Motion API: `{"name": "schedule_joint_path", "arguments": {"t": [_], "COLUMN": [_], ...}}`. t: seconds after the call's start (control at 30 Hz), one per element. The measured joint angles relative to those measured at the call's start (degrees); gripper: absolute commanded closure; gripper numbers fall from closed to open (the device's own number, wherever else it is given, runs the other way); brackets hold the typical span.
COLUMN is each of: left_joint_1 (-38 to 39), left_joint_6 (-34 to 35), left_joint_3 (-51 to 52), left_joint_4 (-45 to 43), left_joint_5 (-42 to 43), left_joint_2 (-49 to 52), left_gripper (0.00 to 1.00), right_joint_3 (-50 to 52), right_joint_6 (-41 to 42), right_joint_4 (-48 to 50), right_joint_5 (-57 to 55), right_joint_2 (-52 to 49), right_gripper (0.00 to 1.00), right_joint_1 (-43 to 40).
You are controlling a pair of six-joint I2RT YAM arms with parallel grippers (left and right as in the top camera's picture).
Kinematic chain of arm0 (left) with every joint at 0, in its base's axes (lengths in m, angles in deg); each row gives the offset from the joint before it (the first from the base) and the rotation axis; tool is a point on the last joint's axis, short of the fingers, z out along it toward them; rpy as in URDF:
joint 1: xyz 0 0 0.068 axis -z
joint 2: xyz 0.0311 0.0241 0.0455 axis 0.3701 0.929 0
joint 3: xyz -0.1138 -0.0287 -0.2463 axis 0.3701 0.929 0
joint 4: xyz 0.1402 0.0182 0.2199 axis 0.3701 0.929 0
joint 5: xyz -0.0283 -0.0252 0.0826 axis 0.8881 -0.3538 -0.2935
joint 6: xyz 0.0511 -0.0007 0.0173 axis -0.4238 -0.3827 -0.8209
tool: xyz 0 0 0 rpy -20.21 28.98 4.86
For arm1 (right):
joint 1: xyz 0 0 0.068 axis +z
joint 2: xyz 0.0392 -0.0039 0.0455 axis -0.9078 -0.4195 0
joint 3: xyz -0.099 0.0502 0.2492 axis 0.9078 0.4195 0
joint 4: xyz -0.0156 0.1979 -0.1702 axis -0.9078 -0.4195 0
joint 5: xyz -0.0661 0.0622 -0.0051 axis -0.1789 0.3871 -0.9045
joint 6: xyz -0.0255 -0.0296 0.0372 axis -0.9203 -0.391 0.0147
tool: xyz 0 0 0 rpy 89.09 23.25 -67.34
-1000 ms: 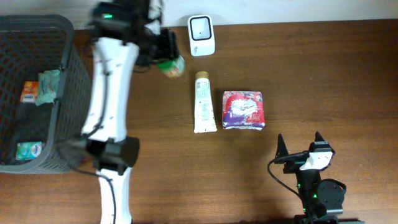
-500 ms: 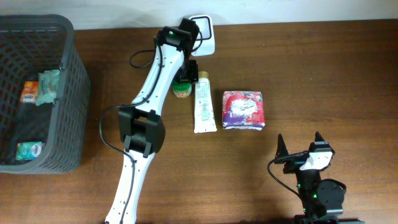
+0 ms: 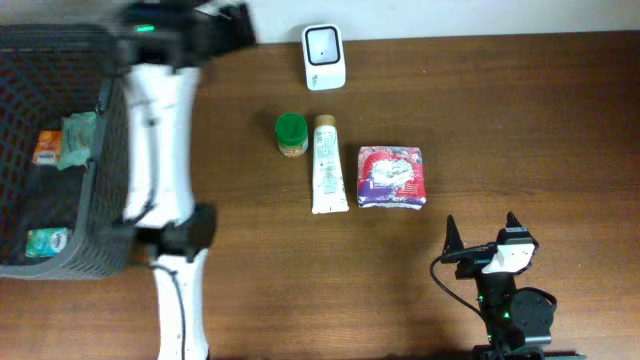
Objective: Scan the item barcode
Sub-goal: 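Set the green-lidded jar left of the white tube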
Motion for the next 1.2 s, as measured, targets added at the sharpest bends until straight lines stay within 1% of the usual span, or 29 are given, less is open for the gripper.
{"name": "schedule_joint_path", "arguments": {"t": [0.03, 0.1, 0.17, 0.2, 0.23, 0.3, 0.33, 0.37, 0.4, 0.43, 0.47, 0.5, 0.57, 0.6, 0.7, 0.77, 0.8, 0.87, 0.93, 0.97, 1.03, 1.1, 1.13, 1.2], "left_joint_1": [-4.1, -11.8, -19.9, -20.5, -24.6, -30.2, -33.0, -35.9, -37.1, -37.7, -38.7, -39.2, -39.8, -40.0, -39.7, -38.9, -38.3, -35.8, -34.1, -33.3, -32.5, -32.8, -32.9, -33.0], "left_joint_6": [0.0, 0.0, 0.0, 0.0, 0.0, 0.0, 0.0, -0.3, -0.7, -1.1, -2.2, -2.8, -6.6, -8.8, -16.5, -21.2, -22.6, -25.6, -26.5, -26.9, -27.7, -27.9, -27.9, -27.9], "left_joint_3": [-0.6, -1.7, -2.0, -2.0, -1.5, 1.7, 4.3, 7.9, 10.3, 13.3, 19.1, 22.8, 32.6, 35.7, 48.7, 53.8, 55.4, 58.4, 59.7, 61.0, 64.3, 68.6, 70.1, 73.3], "left_joint_4": [0.0, 0.9, 4.0, 4.4, 6.8, 8.8, 9.0, 8.7, 8.1, 6.2, 2.4, 0.0, -7.2, -8.3, -15.5, -20.8, -22.4, -29.0, -32.7, -35.9, -39.4, -42.7, -43.5, -46.1], "left_joint_5": [0.0, -1.1, -2.8, -2.8, -3.5, -3.8, -3.9, -3.9, -4.0, -4.0, -4.0, -3.8, -3.1, -3.1, -2.5, -2.5, -2.5, -2.5, -2.5, -2.6, -3.4, -6.1, -7.1, -8.6], "left_joint_2": [-5.8, -12.7, -16.5, -16.6, -16.5, -15.6, -15.1, -14.3, -13.7, -13.6, -13.4, -12.7, -12.7, -12.2, -11.7, -11.7, -11.7, -11.7, -11.7, -11.7, -11.7, -11.7, -11.7, -11.7], "left_gripper": [0.01, 0.01, 0.01, 0.01, 0.05, 0.04, 0.06, 0.12, 0.14, 0.15, 0.04, 0.01, 0.00, 0.00, 0.00, 0.00, 0.00, 0.00, 0.06, 0.12, 0.11, 0.08, 0.08, 0.14], "right_joint_3": [0.0, 0.0, 0.0, 0.0, 0.0, 0.0, 0.0, 0.0, 0.0, 0.0, 0.0, 0.0, 0.0, 0.0, 0.0, 0.0, 0.0, 0.0, 0.0, 0.0, 0.0, 0.0, 0.0, 0.0], "right_joint_6": [0.0, 0.0, 0.0, 0.1, 0.0, 0.0, 0.0, 0.0, 0.0, 0.0, 0.0, 0.0, 0.0, 0.0, 0.0, 0.0, 0.0, 0.0, 0.0, 0.0, 0.0, 0.0, 0.0, 0.0], "right_joint_4": [0.0, 0.0, 0.0, 0.0, 0.0, 0.0, 0.0, 0.0, 0.0, 0.0, 0.0, 0.0, 0.0, 0.0, 0.0, 0.0, 0.0, 0.0, 0.0, 0.0, 0.0, 0.0, 0.0, 0.0], "right_joint_5": [0.0, 0.0, 0.0, 0.0, 0.0, 0.0, 0.0, 0.0, 0.0, 0.0, 0.0, 0.0, 0.0, 0.0, 0.0, 0.0, 0.0, 0.0, 0.0, 0.0, 0.0, 0.0, 0.0, 0.0], "right_joint_2": [0.0, 0.0, 0.0, 0.0, 0.0, 0.0, 0.0, 0.0, 0.0, 0.0, 0.0, 0.0, 0.0, 0.0, 0.0, 0.0, 0.0, 0.0, 0.0, 0.0, 0.0, 0.0, 0.0, 0.0], "right_gripper": [0.01, 0.01, 0.01, 0.01, 0.01, 0.02, 0.01, 0.01, 0.01, 0.01, 0.01, 0.01, 0.01, 0.01, 0.01, 0.01, 0.01, 0.01, 0.01, 0.01, 0.01, 0.01, 0.01, 0.01], "right_joint_1": [0.0, 0.0, 0.0, 0.0, 0.0, 0.0, 0.0, 0.0, 0.0, 0.0, 0.0, 0.0, 0.0, 0.0, 0.0, 0.0, 0.0, 0.0, 0.0, 0.0, 0.0, 0.0, 0.0, 0.0]}}
